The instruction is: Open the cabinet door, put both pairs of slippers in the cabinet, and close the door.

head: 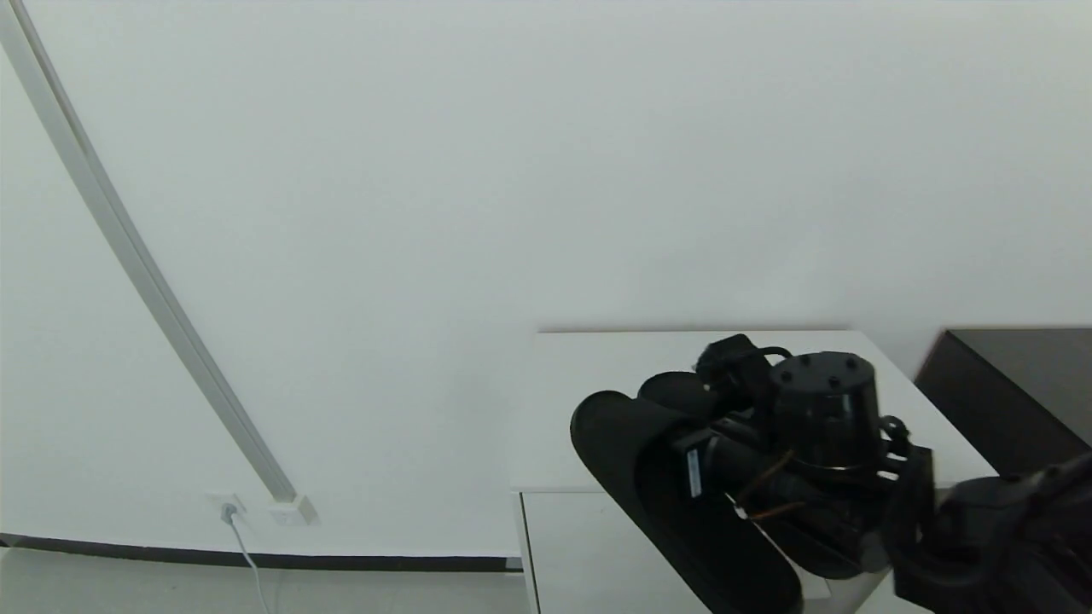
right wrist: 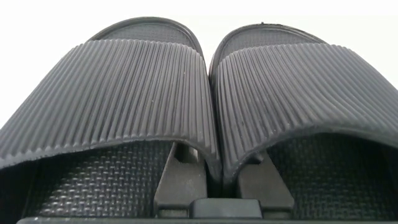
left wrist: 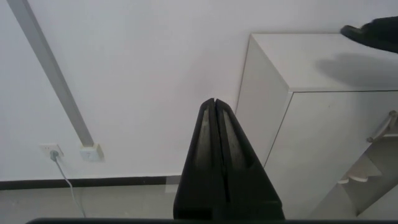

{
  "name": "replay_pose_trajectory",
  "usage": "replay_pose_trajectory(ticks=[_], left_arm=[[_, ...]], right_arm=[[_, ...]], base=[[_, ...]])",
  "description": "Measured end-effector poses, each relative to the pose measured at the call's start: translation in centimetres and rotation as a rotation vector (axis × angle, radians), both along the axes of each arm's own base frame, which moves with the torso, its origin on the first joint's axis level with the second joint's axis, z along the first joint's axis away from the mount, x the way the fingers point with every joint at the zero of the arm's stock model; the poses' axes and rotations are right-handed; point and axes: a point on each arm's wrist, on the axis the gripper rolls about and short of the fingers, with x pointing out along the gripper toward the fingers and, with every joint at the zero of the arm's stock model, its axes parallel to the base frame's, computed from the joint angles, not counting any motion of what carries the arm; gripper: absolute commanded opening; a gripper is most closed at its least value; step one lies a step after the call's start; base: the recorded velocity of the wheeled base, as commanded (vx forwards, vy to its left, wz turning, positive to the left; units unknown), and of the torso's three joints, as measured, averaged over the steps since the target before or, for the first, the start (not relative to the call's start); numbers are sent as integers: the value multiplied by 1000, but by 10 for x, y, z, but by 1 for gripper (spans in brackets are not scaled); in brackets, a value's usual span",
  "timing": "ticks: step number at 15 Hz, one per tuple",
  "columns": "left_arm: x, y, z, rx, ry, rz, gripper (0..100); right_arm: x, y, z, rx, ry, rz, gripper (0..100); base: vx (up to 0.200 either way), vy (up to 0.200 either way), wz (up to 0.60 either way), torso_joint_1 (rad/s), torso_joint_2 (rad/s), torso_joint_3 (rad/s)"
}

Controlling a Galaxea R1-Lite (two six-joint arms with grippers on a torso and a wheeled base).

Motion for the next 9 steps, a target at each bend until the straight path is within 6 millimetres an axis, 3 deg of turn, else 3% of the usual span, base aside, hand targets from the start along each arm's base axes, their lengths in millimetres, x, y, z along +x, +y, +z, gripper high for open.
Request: replay_pose_trajectory(ticks=[2, 6, 9], left_arm=[[0, 0, 0, 0, 0, 0, 0], [0, 0, 0, 0, 0, 0, 0], [0, 0, 0, -1, 0, -1, 0]], right_arm=[[-27, -14, 7, 17, 9, 86, 0], [-42, -20, 17, 41, -17, 113, 0], [-46, -20, 19, 46, -24, 119, 0]], base=[[0, 0, 0, 0, 0, 0], [0, 0, 0, 0, 0, 0], [-200, 0, 0, 4, 2, 4]])
